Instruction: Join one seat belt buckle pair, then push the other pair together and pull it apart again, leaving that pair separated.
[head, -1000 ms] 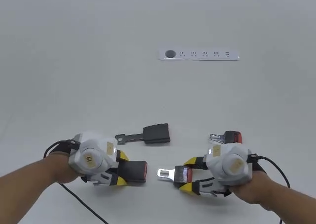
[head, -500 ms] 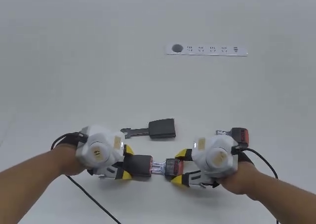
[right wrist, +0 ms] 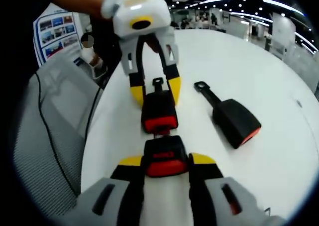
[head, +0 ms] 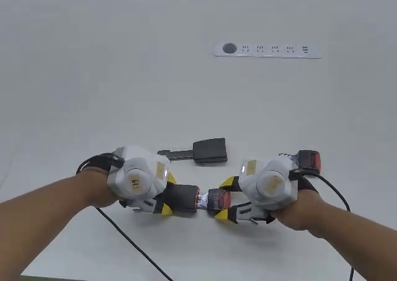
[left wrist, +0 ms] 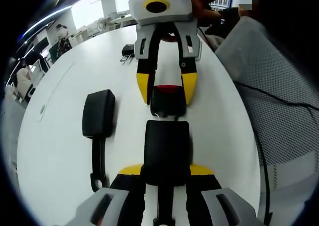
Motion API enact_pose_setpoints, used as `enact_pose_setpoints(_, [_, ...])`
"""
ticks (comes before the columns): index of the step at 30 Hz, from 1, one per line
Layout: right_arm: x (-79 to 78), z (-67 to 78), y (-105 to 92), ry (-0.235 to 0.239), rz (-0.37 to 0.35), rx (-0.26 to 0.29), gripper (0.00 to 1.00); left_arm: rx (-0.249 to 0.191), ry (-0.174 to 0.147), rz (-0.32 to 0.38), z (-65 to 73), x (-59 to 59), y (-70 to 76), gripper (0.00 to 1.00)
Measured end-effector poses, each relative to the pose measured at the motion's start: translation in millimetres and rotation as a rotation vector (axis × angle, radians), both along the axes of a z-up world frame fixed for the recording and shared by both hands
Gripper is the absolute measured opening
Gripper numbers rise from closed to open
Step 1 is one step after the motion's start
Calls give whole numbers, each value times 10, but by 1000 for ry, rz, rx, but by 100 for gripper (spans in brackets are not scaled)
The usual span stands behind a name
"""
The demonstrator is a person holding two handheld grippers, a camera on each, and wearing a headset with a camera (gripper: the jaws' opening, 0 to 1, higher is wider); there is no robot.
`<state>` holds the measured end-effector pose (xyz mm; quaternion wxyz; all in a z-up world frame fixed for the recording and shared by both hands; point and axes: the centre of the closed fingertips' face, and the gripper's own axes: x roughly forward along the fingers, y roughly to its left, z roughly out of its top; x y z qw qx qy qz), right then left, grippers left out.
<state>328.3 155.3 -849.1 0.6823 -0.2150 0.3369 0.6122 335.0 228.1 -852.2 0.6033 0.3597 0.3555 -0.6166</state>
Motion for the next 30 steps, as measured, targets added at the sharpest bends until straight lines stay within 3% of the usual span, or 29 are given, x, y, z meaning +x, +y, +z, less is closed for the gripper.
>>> enact_pose_setpoints(8, [13, -3, 111, 0, 0, -4, 33, 17, 0, -1, -7, -4, -1, 32])
enact_pose_setpoints(16, [51, -5, 100, 6, -5, -13, 33, 20, 2, 2, -5, -12, 18, 32])
enact_pose_setpoints(30, [31, -7, 100, -11, 4, 15, 34, -4, 8, 19, 3, 4, 2, 33])
